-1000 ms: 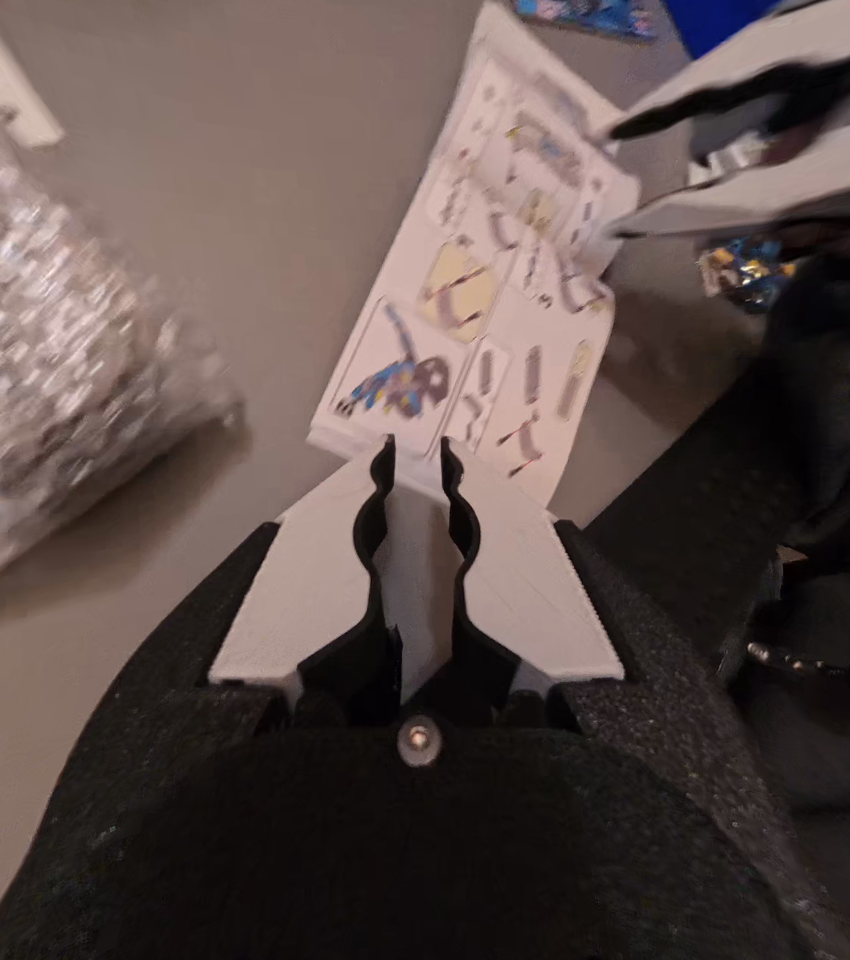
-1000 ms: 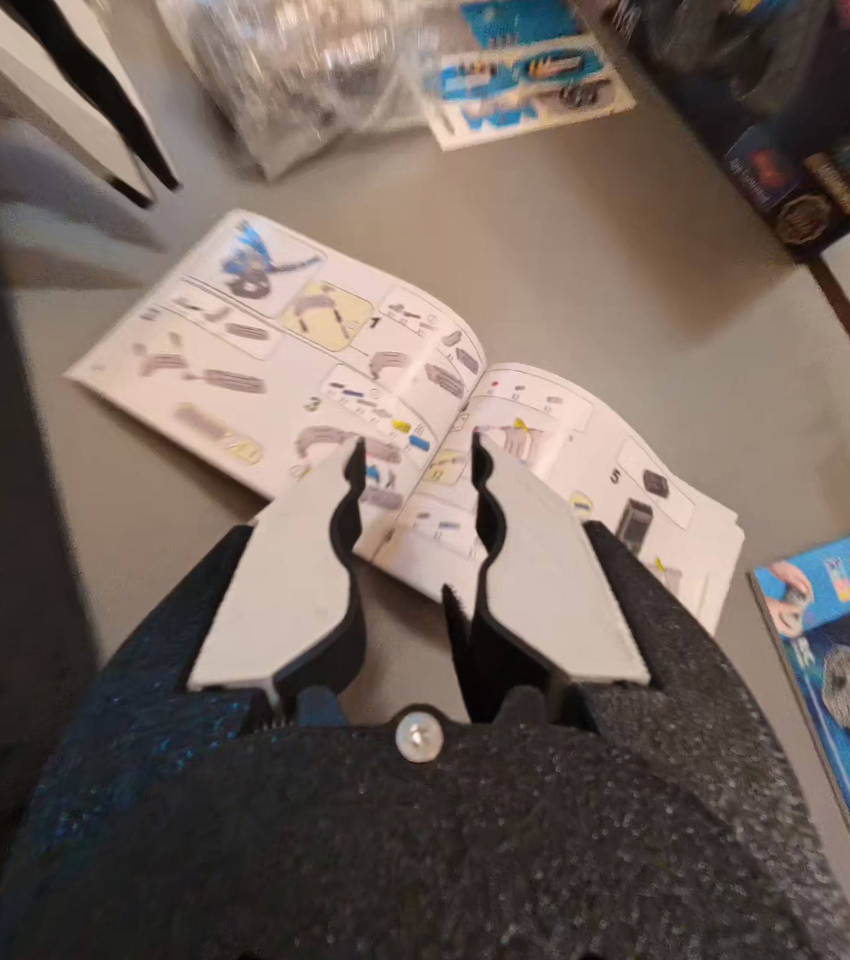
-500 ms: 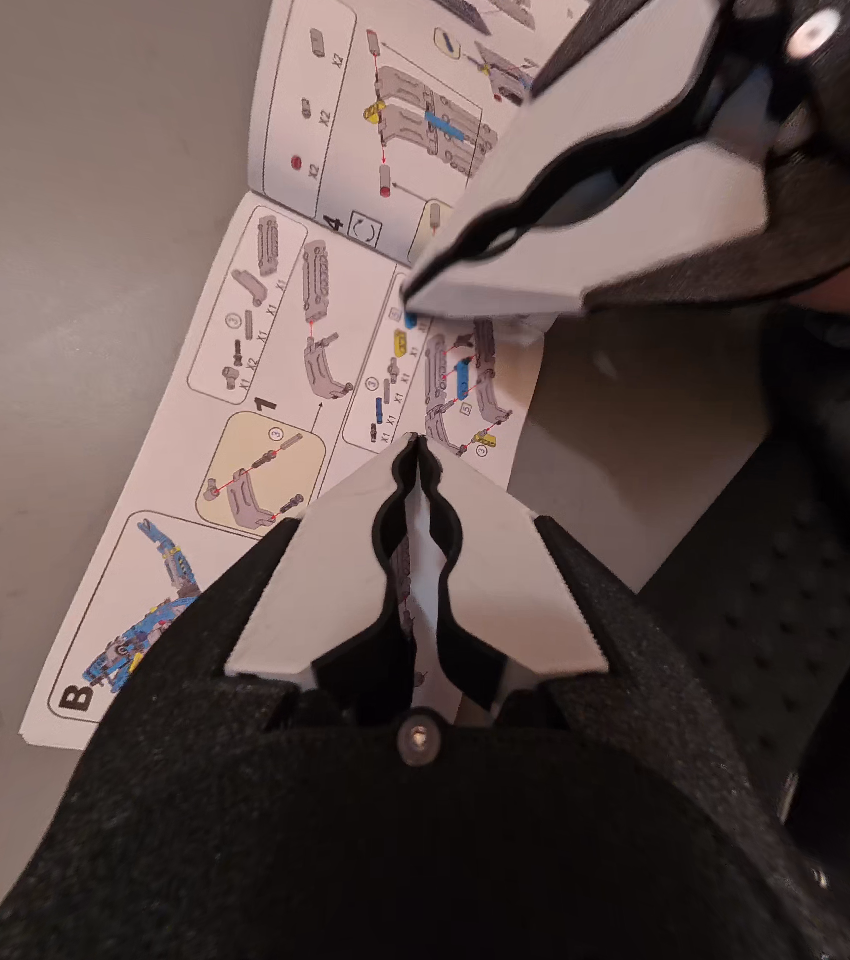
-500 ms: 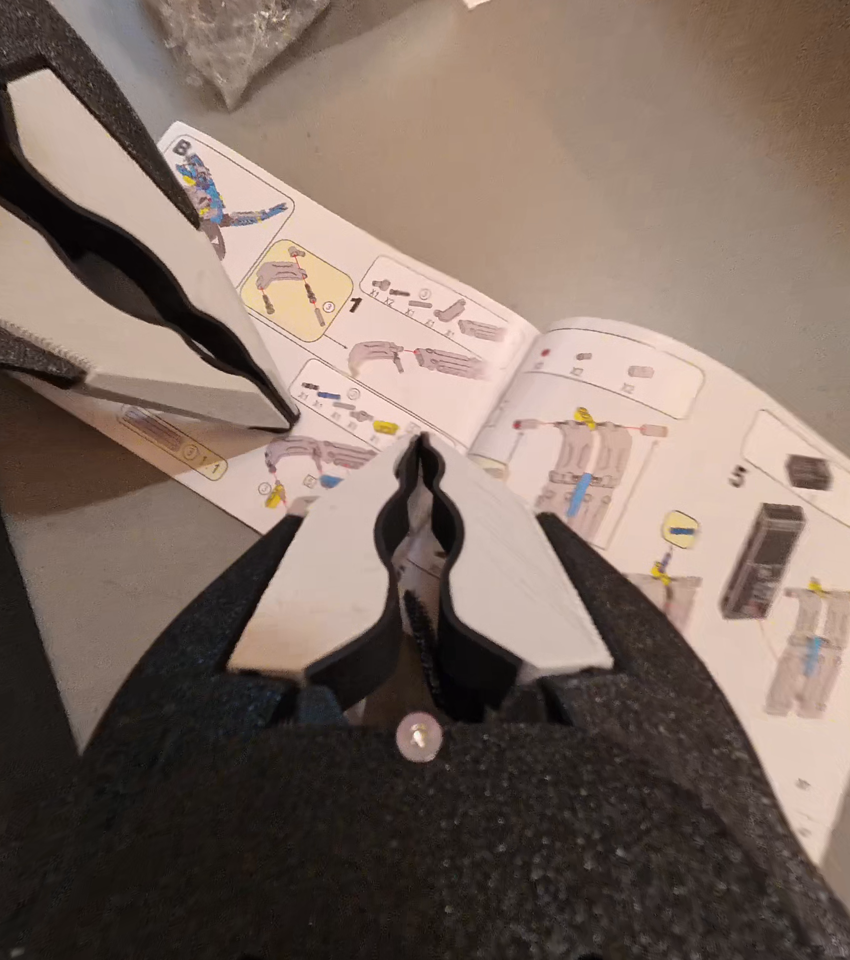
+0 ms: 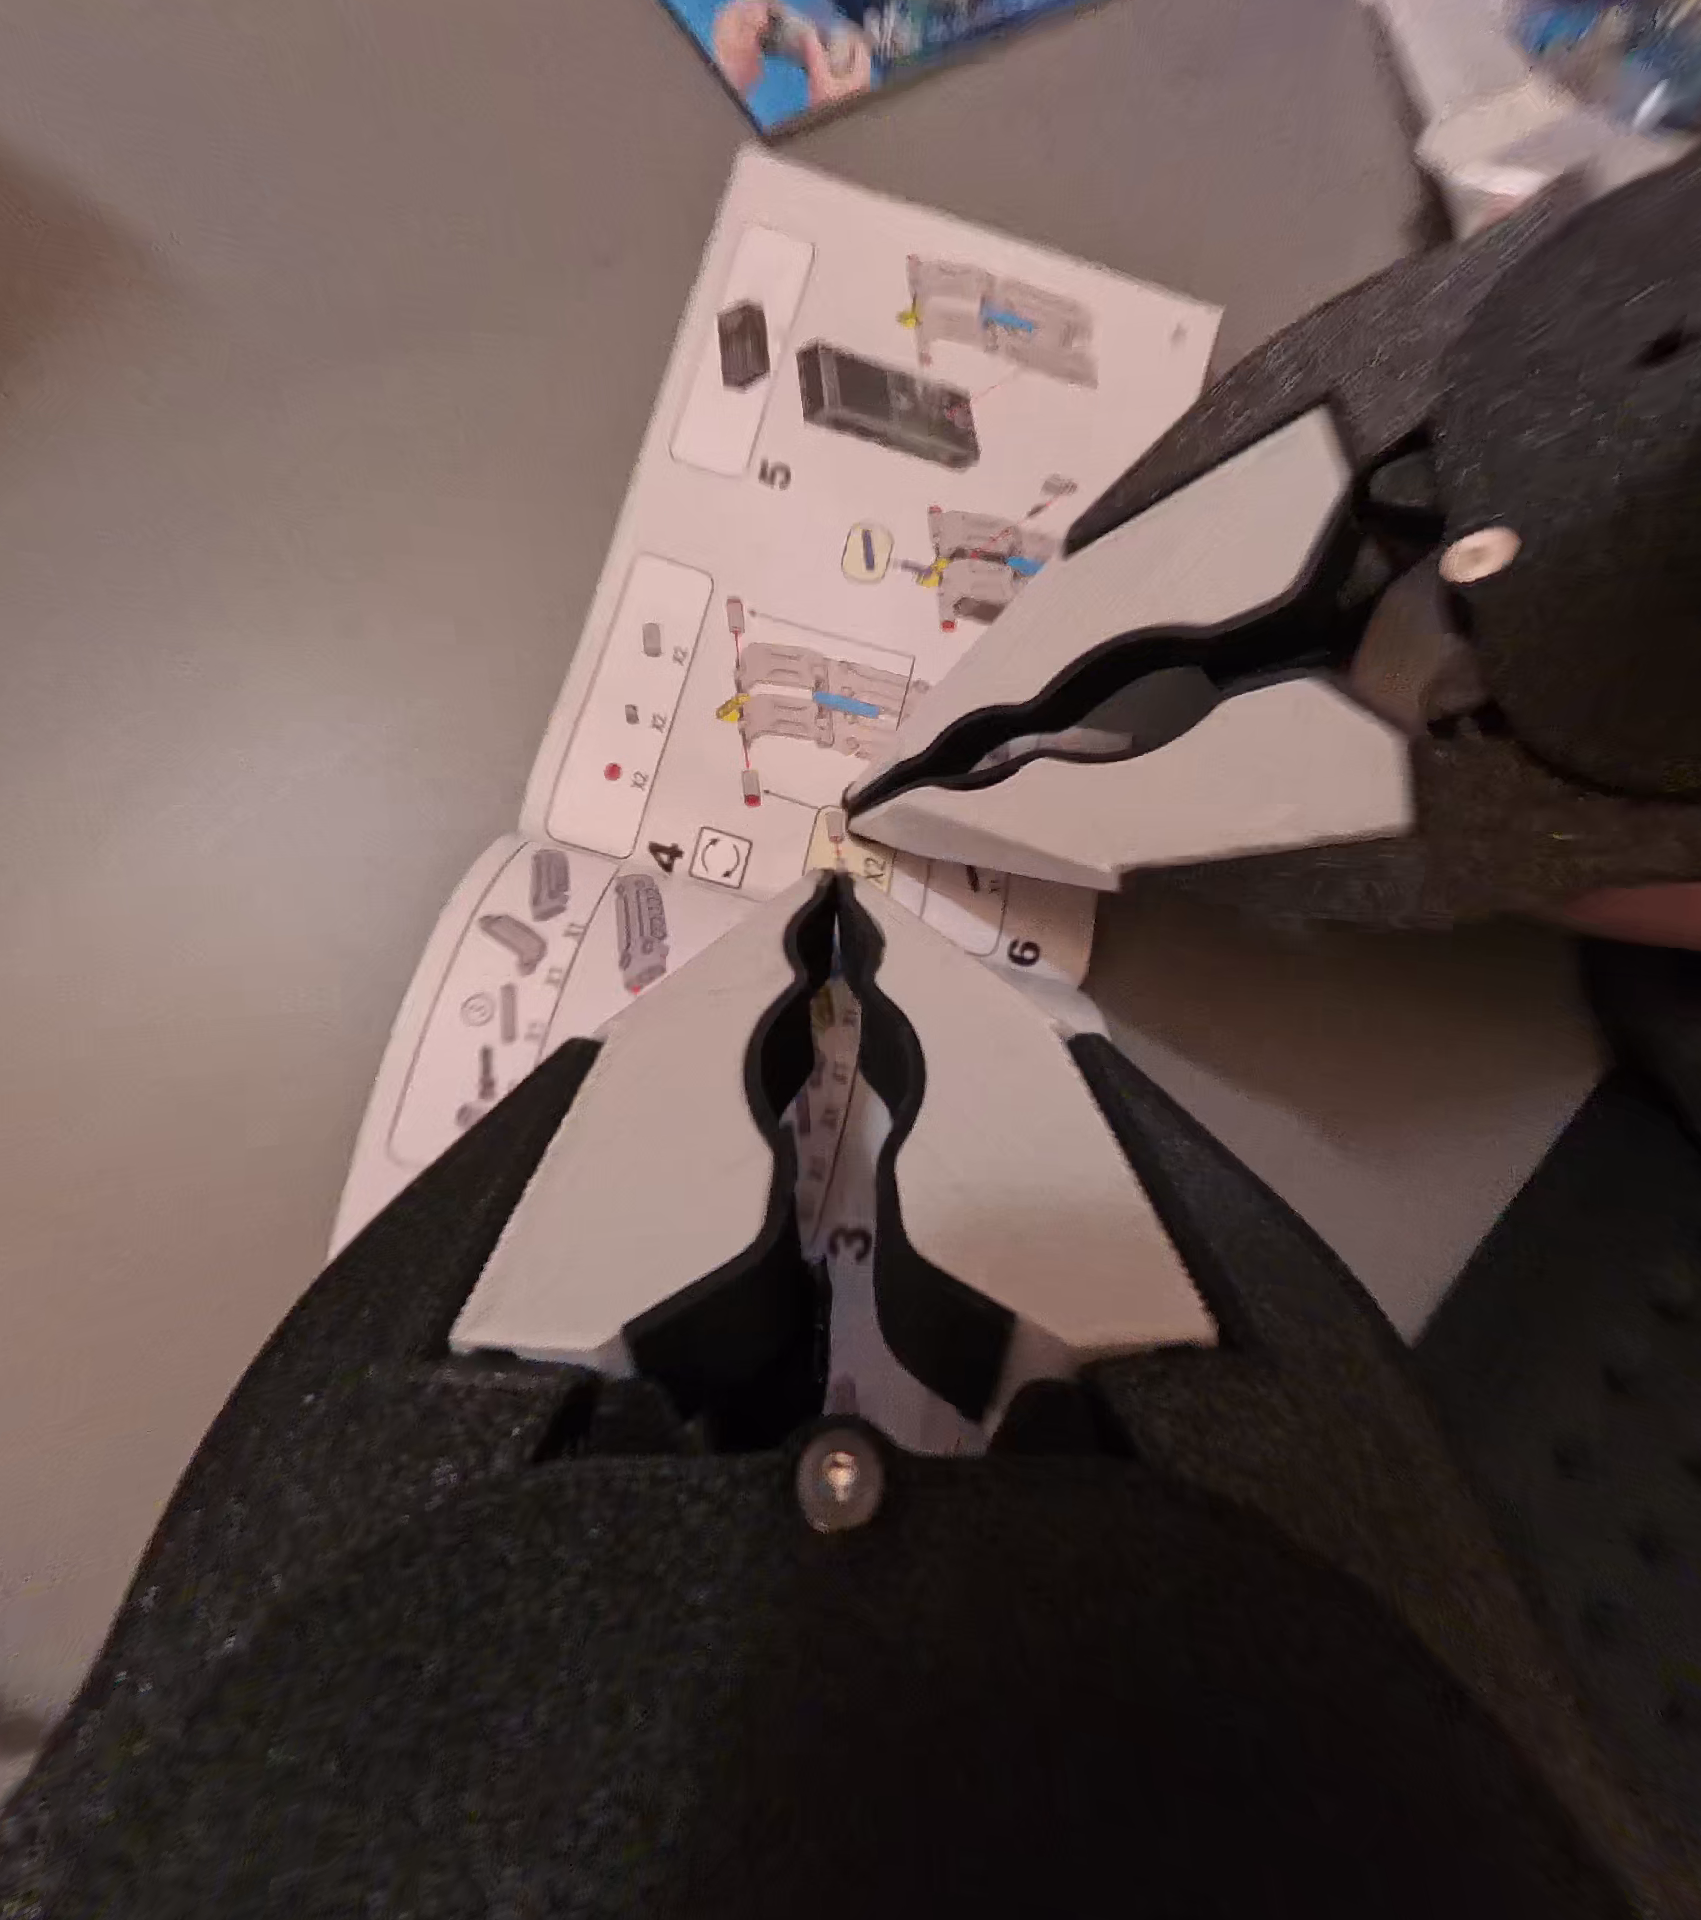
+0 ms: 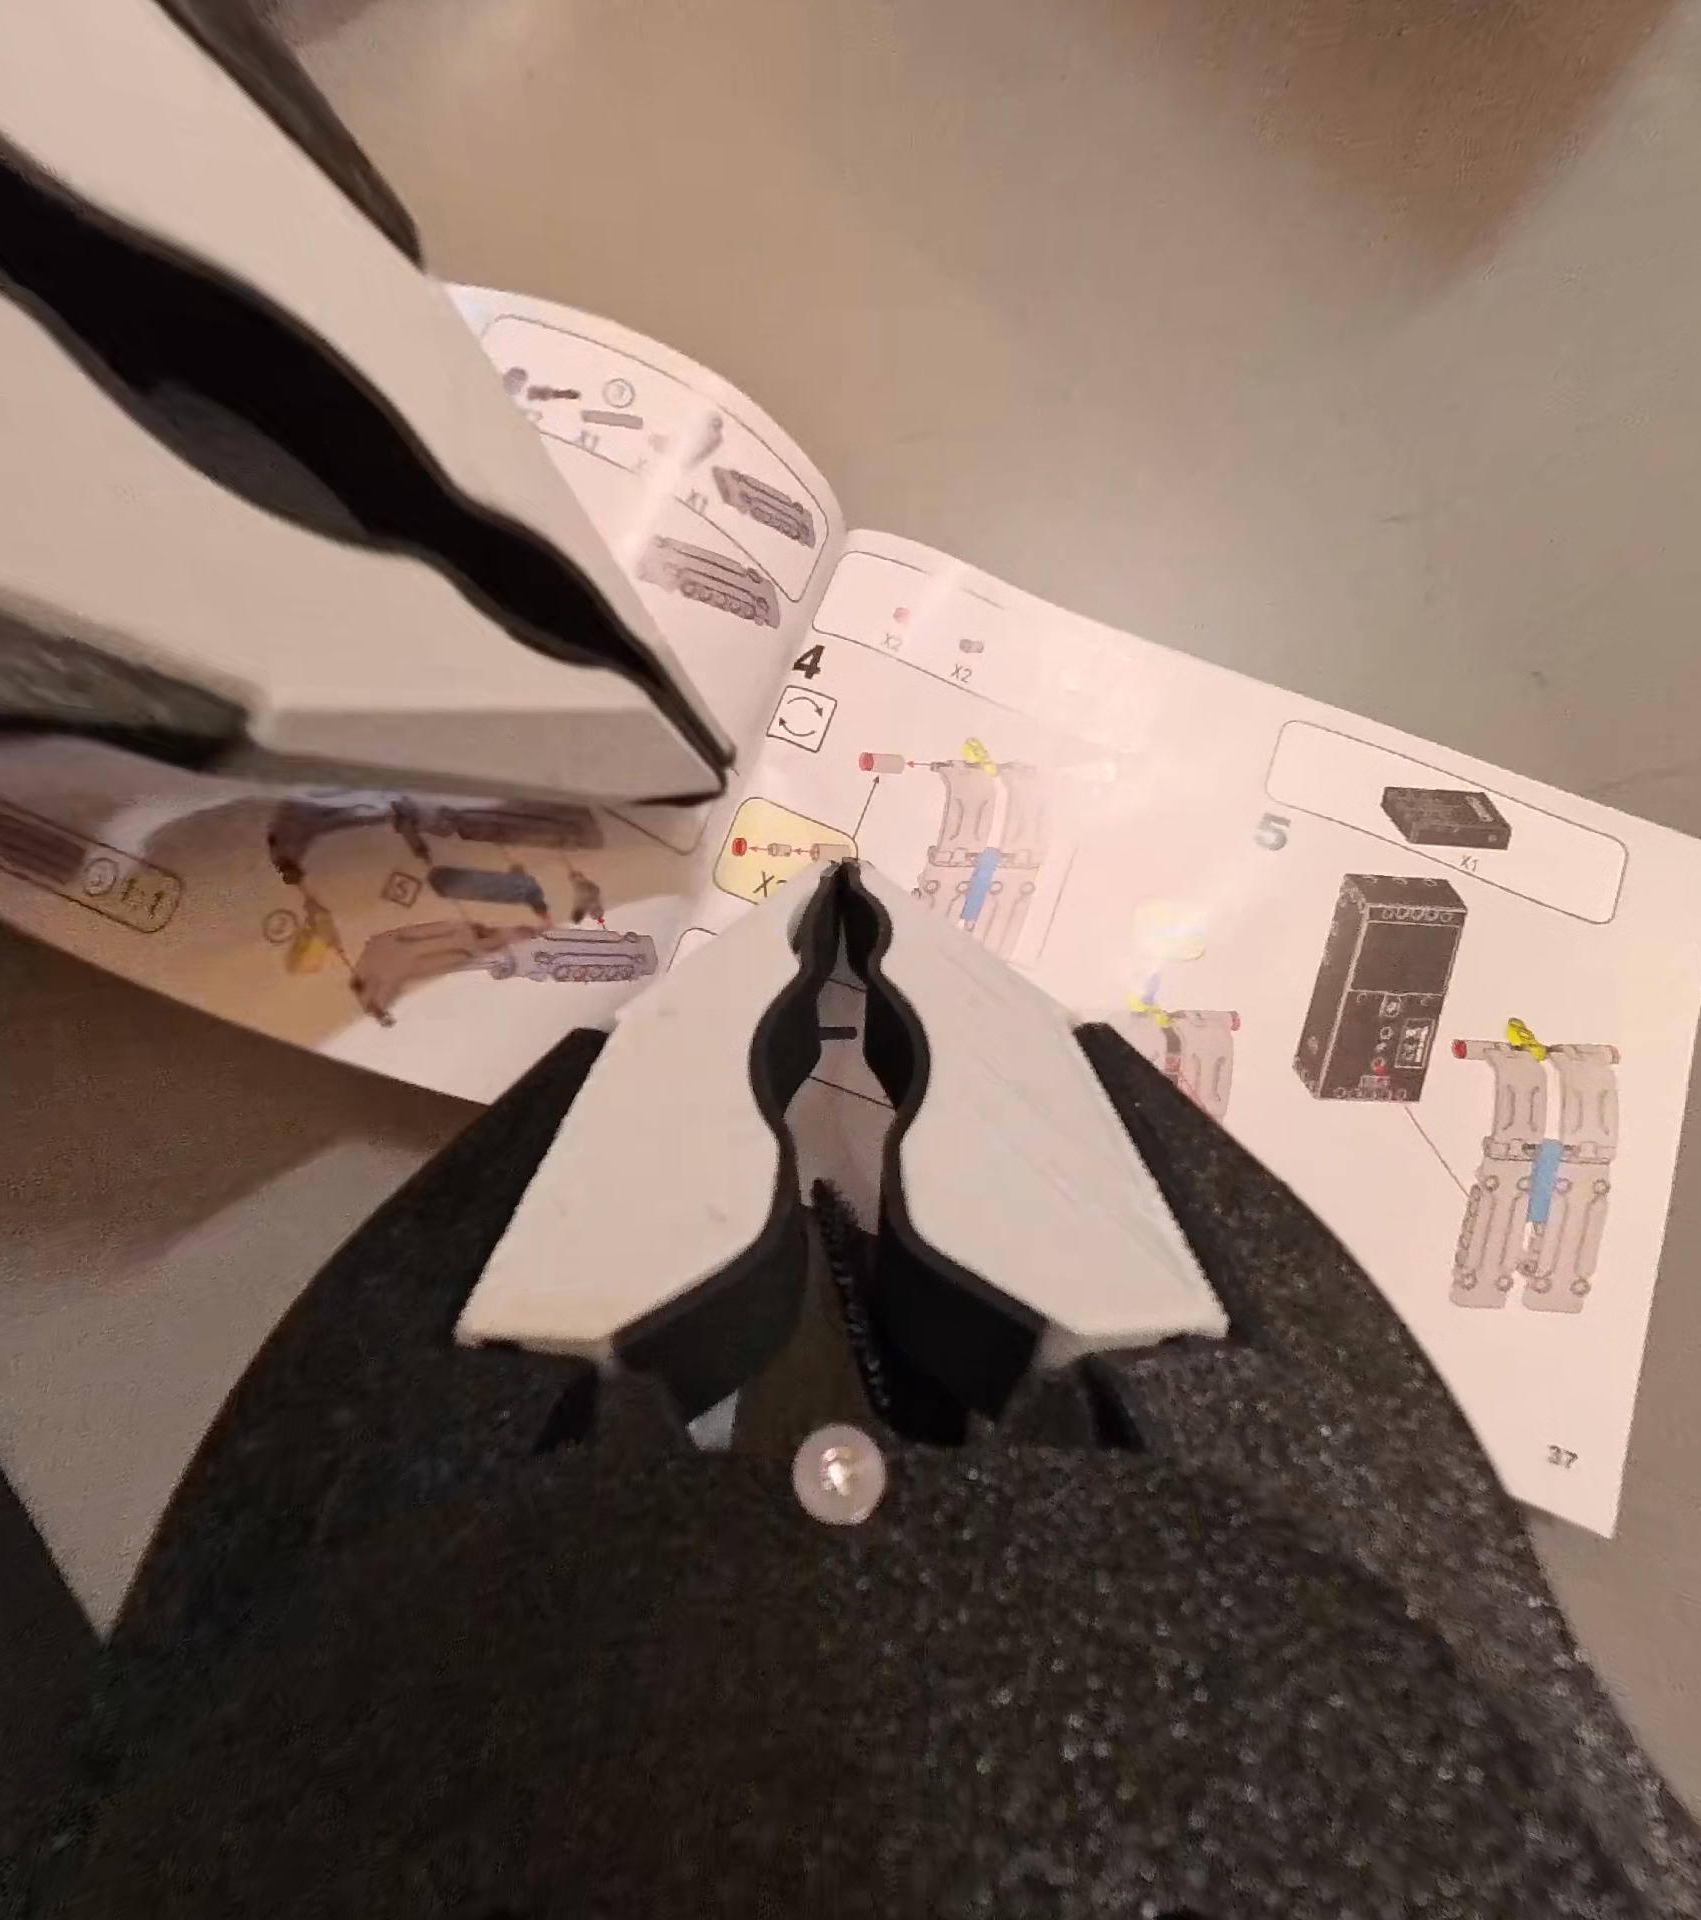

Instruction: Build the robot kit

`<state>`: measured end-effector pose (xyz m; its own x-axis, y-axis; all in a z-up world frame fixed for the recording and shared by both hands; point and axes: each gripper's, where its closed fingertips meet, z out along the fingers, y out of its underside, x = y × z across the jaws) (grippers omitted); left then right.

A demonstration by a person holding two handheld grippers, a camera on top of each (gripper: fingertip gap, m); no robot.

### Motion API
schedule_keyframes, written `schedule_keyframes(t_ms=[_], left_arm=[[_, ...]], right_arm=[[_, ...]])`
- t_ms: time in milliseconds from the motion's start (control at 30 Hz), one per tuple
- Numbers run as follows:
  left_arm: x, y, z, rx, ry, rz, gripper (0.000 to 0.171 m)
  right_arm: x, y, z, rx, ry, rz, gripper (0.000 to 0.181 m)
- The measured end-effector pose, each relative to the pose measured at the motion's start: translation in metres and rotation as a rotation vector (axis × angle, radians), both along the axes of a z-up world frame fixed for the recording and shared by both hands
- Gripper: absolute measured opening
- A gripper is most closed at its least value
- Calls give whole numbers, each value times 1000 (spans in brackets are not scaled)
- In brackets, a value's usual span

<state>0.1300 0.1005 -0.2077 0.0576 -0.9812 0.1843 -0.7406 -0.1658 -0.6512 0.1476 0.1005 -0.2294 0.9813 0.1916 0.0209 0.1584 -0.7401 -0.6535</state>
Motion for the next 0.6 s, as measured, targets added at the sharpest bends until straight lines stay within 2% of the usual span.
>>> schedule_keyframes(t_ms=[67,200,300,467,500,567,600], left_arm=[[-2,2,-19,18,49,13,0],[-17,-2,-17,-38,-4,47,0],[-39,-6,-22,-48,21,51,0],[-36,-5,-22,-108,-34,65,0],[-36,-5,-22,-113,-39,69,0],[-36,-5,-22,-98,-36,66,0],[-36,-5,-22,-91,-33,64,0]], right_arm=[[0,0,0,9,47,-21,0],[-1,0,-1,20,94,-15,0],[-1,0,-1,19,100,-11,0],[-2,1,1,51,65,12,0],[-6,0,7,72,65,42,0],[-37,-2,36,188,136,165,0],[-44,-3,38,184,126,187,0]])
